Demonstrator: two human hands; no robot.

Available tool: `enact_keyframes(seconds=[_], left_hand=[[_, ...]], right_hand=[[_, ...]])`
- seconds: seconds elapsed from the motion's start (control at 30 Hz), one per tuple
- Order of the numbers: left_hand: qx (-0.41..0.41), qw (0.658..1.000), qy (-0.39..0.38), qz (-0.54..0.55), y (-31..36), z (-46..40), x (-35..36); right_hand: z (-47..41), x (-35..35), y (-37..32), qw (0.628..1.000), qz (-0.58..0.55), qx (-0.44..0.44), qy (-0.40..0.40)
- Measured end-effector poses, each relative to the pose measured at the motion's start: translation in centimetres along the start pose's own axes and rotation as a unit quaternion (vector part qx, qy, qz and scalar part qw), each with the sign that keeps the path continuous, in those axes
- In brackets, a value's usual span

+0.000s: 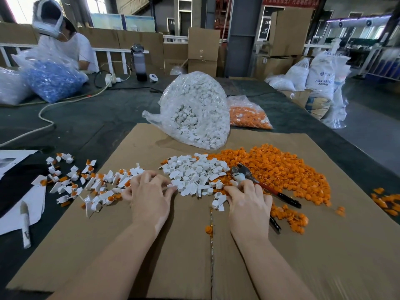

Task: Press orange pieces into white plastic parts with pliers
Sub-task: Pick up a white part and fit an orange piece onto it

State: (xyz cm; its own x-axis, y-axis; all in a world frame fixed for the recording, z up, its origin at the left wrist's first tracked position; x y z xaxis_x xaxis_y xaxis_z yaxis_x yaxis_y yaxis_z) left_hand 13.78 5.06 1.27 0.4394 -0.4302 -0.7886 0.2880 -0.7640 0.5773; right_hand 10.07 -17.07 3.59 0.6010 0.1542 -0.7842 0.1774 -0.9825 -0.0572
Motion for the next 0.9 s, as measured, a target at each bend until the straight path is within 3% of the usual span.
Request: enact_keyframes(seconds=[0.13, 0.3, 0.6, 0.9], left_hand=[[0.019, 0.998, -0.003, 0.067, 1.2, 0.8, -0.5], [0.045, 0.968, -0.122, 0.216, 3.8, 2.9, 1.0], [0.031, 0.935, -0.226, 0.272, 4.6, 4.5, 3.9], [0.051, 0.940, -0.240, 0.236, 4.7, 4.7, 4.2]], right_hand=[[0.2, 0.1, 0.1, 1.000, 0.008, 0.009, -0.009], [0.2, 0.6, 0.2, 0.999, 0.001, 0.010, -0.036], [0.3, 0.2, -0.4, 0.999, -0.026, -0.030, 0.019], [0.6, -0.5, 0.5, 0.998, -0.049, 0.006, 0.049]])
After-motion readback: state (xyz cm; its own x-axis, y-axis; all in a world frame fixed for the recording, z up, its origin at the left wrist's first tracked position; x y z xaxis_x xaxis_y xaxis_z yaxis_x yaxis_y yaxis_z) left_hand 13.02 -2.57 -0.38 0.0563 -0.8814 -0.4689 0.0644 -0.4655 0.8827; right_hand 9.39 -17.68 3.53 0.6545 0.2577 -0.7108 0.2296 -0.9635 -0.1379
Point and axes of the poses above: each hand's wrist, its own z-axis away from the middle knuckle, its own x-axis out of the palm, y = z × x, the point moved 10 cm from there along -z, towards the middle knuckle, and after that the axes turned 13 degrees about -x, right-handed, at the moved point
